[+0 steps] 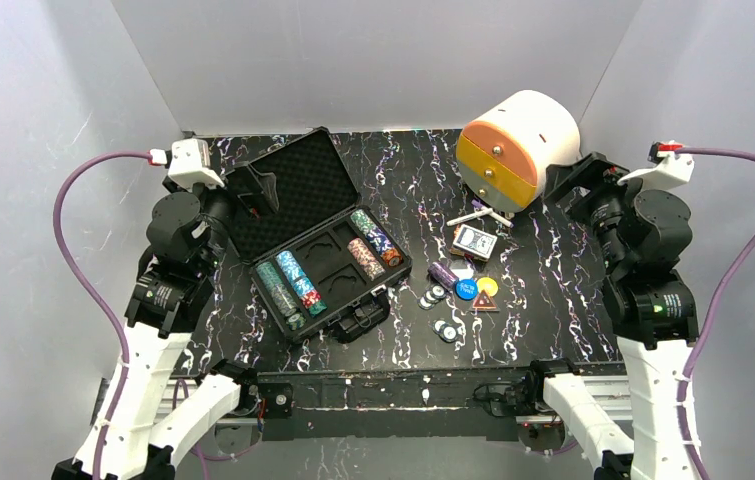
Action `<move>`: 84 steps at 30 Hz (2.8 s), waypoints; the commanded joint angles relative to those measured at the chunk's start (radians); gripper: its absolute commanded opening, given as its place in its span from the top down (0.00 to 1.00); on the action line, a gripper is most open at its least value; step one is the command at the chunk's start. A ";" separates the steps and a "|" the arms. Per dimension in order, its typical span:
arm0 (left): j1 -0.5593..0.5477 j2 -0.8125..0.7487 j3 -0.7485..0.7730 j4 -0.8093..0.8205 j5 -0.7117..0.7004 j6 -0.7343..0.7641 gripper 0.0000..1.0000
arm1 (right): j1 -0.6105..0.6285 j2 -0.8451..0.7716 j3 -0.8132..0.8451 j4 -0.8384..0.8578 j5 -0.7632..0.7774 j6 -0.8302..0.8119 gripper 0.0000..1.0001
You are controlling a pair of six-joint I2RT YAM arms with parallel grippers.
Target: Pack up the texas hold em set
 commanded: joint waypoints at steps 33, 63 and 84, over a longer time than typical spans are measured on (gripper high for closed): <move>0.004 -0.002 -0.332 0.142 0.276 -0.262 0.02 | 0.017 0.356 -0.287 -0.192 -0.174 0.199 0.02; 0.003 0.095 -0.411 0.247 0.362 -0.340 0.02 | 0.330 0.773 -0.161 -0.070 0.364 0.932 0.12; 0.002 0.010 -0.401 0.100 0.292 -0.274 0.02 | 0.330 1.021 0.015 -0.333 0.435 1.416 0.12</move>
